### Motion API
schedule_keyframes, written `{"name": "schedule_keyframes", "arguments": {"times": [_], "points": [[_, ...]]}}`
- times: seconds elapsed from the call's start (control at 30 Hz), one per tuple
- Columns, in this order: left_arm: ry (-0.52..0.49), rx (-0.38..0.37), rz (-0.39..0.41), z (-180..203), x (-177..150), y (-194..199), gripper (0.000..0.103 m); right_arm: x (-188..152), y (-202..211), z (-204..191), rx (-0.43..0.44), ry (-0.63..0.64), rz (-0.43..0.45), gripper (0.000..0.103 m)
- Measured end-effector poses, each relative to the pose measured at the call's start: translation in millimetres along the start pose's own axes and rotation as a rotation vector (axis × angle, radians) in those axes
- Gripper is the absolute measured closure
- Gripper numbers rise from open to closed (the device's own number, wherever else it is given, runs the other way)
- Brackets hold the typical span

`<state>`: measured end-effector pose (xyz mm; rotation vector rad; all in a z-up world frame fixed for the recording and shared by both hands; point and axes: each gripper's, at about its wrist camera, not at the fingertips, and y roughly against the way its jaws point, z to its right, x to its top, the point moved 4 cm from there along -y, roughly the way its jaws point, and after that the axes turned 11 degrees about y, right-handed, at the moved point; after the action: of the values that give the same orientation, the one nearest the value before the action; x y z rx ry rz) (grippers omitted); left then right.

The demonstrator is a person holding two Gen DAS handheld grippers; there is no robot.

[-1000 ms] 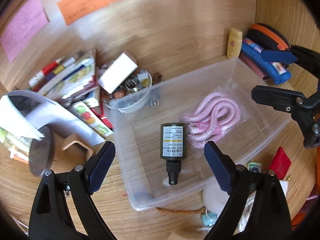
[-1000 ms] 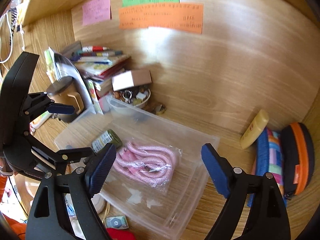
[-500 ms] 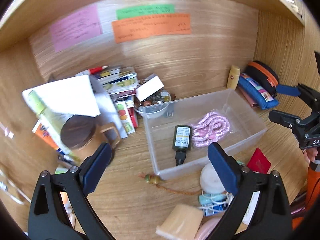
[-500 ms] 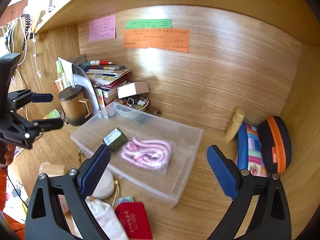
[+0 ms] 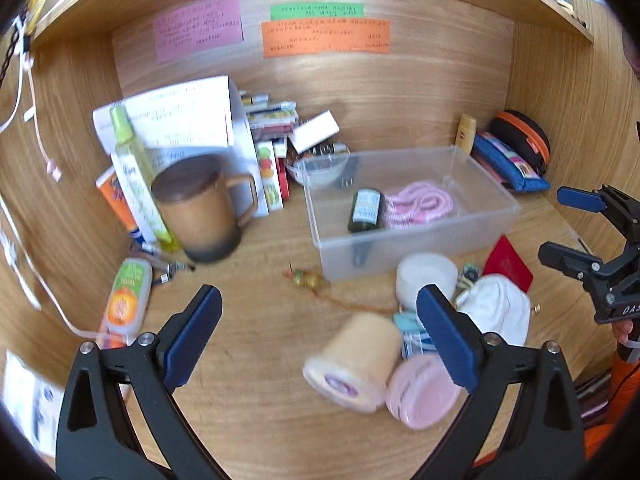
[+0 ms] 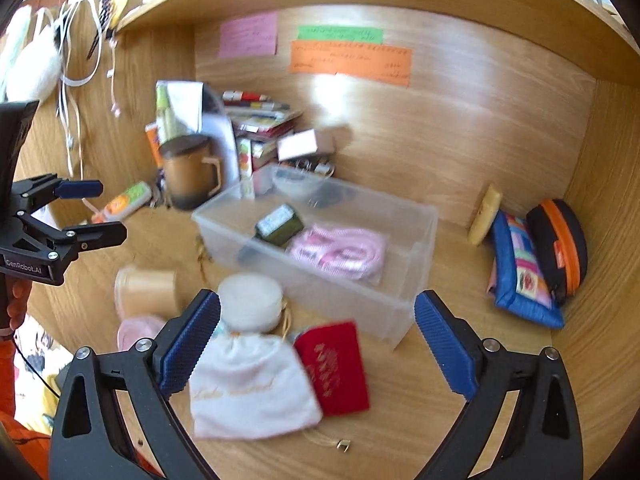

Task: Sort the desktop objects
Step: 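Move both grippers back toward the remaining items on the desk, then grasp the white pouch with the right gripper while the left grasps the pink container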

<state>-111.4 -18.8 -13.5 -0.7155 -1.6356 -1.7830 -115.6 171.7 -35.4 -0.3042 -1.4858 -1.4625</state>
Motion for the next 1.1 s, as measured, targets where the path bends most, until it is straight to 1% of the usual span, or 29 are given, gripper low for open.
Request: {"name": "schedule_keyframes", "arguments": {"times": [0.2, 0.27, 0.33, 0.43, 0.53, 0.7, 0.83, 0.93, 1.0, 1.03, 1.1], "points": [[0.017, 0.014, -0.019, 10, -35, 2, 0.004, -27, -3, -22, 0.043, -0.008, -0.043, 0.006], [0.037, 0.018, -0.029, 11, -46, 1, 0.004, -35, -4, -28, 0.052, -0.005, -0.059, 0.006], [0.06, 0.008, -0.041, 12, -56, 1, 0.004, -42, -6, -36, 0.08, -0.008, -0.072, 0.006], [0.087, 0.017, -0.058, 15, -72, 0, 0.004, -54, -12, -47, 0.122, -0.003, -0.099, 0.006], [0.097, 0.005, -0.069, 21, -84, 0, 0.004, -63, -22, -58, 0.139, 0.022, -0.134, 0.006], [0.094, -0.007, -0.079, 30, -93, -2, 0.004, -68, -40, -67, 0.135, 0.066, -0.181, 0.006], [0.109, -0.024, -0.107, 34, -98, -9, 0.004, -68, -55, -69, 0.124, 0.101, -0.206, 0.006], [0.114, -0.021, -0.123, 36, -100, -15, 0.004, -69, -64, -68, 0.083, 0.144, -0.219, 0.006], [0.12, -0.022, -0.132, 37, -101, -19, 0.004, -71, -67, -68, 0.077, 0.158, -0.226, 0.006], [0.129, -0.028, -0.139, 37, -102, -21, 0.004, -71, -67, -68, 0.078, 0.159, -0.22, 0.008], [0.145, -0.039, -0.153, 39, -102, -26, 0.004, -69, -63, -65, 0.077, 0.161, -0.201, 0.022]]}}
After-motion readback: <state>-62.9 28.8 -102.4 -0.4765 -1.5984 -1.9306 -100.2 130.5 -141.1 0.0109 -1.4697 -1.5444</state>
